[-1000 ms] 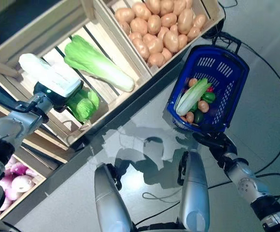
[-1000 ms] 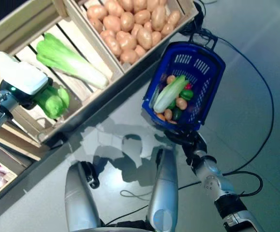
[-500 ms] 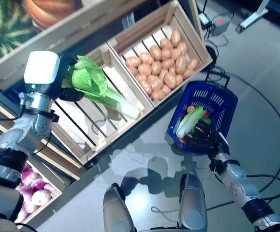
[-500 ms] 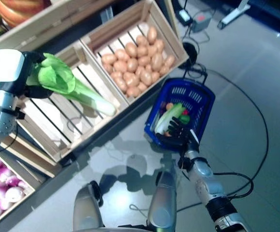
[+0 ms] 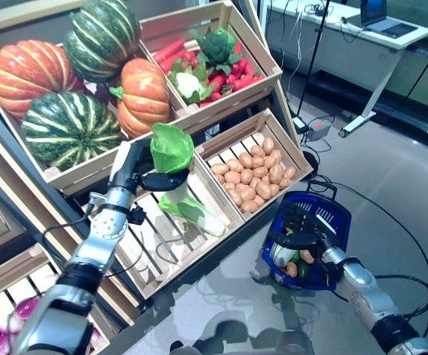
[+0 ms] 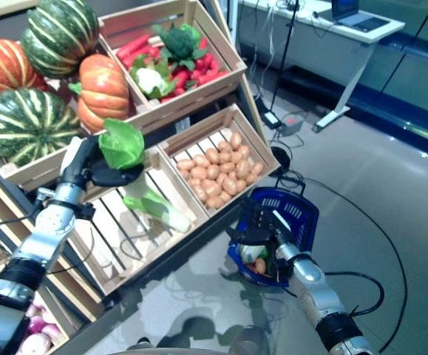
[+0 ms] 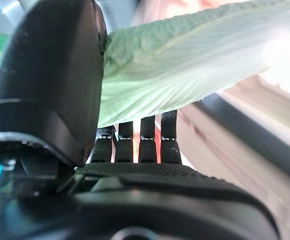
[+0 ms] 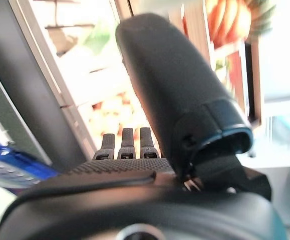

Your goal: Put vegetables into the basket

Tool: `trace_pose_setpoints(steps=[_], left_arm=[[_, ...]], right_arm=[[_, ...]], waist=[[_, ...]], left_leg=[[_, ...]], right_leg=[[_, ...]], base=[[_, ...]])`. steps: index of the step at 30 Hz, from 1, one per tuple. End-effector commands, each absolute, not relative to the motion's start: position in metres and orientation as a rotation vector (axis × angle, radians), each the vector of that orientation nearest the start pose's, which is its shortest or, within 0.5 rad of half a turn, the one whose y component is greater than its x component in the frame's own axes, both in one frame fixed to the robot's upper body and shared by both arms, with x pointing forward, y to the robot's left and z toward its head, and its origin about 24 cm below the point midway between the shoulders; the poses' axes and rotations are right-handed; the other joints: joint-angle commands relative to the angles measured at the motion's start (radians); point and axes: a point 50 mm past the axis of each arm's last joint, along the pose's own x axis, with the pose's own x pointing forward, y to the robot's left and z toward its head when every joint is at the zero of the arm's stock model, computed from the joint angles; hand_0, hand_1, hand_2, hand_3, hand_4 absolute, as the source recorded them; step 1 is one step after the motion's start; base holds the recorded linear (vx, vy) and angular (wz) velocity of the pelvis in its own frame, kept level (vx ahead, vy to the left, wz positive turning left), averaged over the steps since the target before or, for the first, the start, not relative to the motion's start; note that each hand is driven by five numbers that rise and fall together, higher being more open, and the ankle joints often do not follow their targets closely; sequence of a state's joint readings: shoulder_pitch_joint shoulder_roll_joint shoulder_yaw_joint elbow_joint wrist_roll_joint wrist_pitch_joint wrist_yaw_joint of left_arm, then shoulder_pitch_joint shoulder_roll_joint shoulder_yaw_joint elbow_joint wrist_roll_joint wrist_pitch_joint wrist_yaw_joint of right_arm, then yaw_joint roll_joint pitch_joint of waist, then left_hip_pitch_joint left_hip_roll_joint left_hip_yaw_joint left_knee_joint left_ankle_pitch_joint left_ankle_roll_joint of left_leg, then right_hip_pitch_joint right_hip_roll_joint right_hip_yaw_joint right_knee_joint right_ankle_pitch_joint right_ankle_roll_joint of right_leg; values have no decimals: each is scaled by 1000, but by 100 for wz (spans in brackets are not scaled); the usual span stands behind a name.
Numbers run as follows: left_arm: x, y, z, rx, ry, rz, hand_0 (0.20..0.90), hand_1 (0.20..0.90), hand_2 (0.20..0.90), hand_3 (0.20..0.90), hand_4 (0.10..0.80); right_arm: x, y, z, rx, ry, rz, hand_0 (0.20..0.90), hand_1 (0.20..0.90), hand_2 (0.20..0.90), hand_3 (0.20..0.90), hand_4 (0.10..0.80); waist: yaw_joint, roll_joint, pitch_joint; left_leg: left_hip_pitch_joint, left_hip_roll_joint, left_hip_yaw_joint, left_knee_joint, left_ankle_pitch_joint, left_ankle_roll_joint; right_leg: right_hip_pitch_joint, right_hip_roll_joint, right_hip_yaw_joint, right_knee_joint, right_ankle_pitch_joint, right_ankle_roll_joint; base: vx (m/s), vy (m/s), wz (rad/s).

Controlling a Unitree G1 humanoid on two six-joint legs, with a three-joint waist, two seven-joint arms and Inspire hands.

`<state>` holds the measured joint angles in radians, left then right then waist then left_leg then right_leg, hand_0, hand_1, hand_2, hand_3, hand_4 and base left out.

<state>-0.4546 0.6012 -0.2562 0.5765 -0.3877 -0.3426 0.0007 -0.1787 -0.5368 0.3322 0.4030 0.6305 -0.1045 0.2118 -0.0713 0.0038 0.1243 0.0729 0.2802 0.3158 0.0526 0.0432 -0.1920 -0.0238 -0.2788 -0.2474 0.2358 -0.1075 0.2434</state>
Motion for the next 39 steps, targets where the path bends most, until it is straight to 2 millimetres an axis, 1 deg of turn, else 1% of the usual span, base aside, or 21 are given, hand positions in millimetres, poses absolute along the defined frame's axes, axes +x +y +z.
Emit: trace_pose_setpoints(steps=[1,4,5,7,9,11,12,14,16,17,20,24,30,36,39], left_arm=[[347,235,156,31,-376,-135,300,300,300,300,400],[354,220,154,-109,-354,-178,300,300,300,300,400],[355,217,154,-128,-350,-187,300,300,300,300,400],[360,204,151,-214,-323,-212,300,300,300,300,400],[362,197,149,-241,-314,-219,300,300,300,300,400],[365,185,149,-281,-297,-234,300,300,300,300,400],[365,184,148,-282,-295,-237,300,300,300,300,400],[364,174,145,-284,-277,-258,300,300,300,300,400],[364,168,144,-274,-271,-270,300,300,300,300,400],[363,162,144,-254,-268,-289,300,300,300,300,400],[363,154,146,-210,-266,-316,300,300,300,300,400],[360,138,149,-86,-282,-375,300,300,300,300,400],[355,124,147,-25,-275,-435,300,300,300,300,400],[351,109,145,-79,-260,-483,300,300,300,300,400],[348,96,141,-183,-231,-520,300,300,300,300,400]], right_arm=[[316,-180,61,7,64,466,900,900,900,900,800],[327,-170,68,17,108,527,900,900,900,900,800],[329,-169,69,22,112,536,900,900,900,900,800],[337,-161,75,23,130,566,900,900,900,900,800],[341,-158,79,15,135,572,900,900,900,900,800],[350,-152,88,24,140,568,900,900,900,900,800],[351,-152,88,22,141,566,900,900,900,900,800],[354,-147,93,25,153,572,900,900,900,900,800],[355,-143,94,24,166,583,900,900,900,900,800],[357,-138,97,20,180,598,900,900,900,900,800],[360,-135,101,8,184,596,900,900,900,900,800],[363,-126,106,-6,197,598,900,900,900,900,800],[366,-118,108,-35,214,590,900,900,900,900,800],[369,-111,107,-23,246,582,900,900,900,900,800],[372,-107,103,-12,276,562,900,900,900,900,800]], waist=[[19,-21,-95],[18,-24,-113],[18,-24,-114],[18,-26,-125],[18,-27,-130],[19,-28,-137],[19,-29,-137],[19,-30,-141],[20,-30,-142],[21,-30,-141],[24,-30,-140],[31,-32,-144],[40,-35,-145],[47,-37,-143],[55,-38,-146]], left_leg=[[6,-67,-14,-39,-25,49],[28,-68,-13,-90,-10,47],[31,-68,-12,-96,-8,47],[41,-68,-14,-123,-1,44],[41,-68,-19,-130,-2,44],[44,-67,-21,-136,-5,45],[44,-67,-21,-136,-5,45],[50,-66,-23,-135,-9,48],[52,-67,-28,-136,-12,49],[52,-70,-35,-138,-14,50],[54,-72,-41,-140,-16,50],[58,-76,-51,-140,-22,51],[60,-82,-63,-140,-27,54],[58,-83,-71,-140,-28,55],[57,-83,-77,-140,-29,55]], right_leg=[[95,42,-59,-195,97,-60],[113,56,-57,-243,118,-59],[116,58,-57,-248,121,-59],[127,71,-53,-284,135,-60],[131,78,-50,-298,139,-62],[135,87,-47,-307,139,-66],[136,88,-47,-307,139,-67],[137,93,-39,-306,136,-71],[139,95,-34,-307,134,-72],[139,98,-30,-308,133,-74],[142,101,-28,-311,131,-75],[150,103,-23,-316,131,-75],[155,105,-17,-317,130,-76],[154,106,-14,-317,128,-77],[156,105,-13,-320,130,-78]], base=[[8,-65,-13],[14,-58,-13],[8,-46,-7],[11,-59,-8],[1,-57,-6],[6,-62,-3],[24,-53,-2],[44,-59,-2],[31,-51,-2],[15,-42,-2],[6,-16,0],[26,-16,1],[7,2,2],[0,0,0],[0,0,0]])
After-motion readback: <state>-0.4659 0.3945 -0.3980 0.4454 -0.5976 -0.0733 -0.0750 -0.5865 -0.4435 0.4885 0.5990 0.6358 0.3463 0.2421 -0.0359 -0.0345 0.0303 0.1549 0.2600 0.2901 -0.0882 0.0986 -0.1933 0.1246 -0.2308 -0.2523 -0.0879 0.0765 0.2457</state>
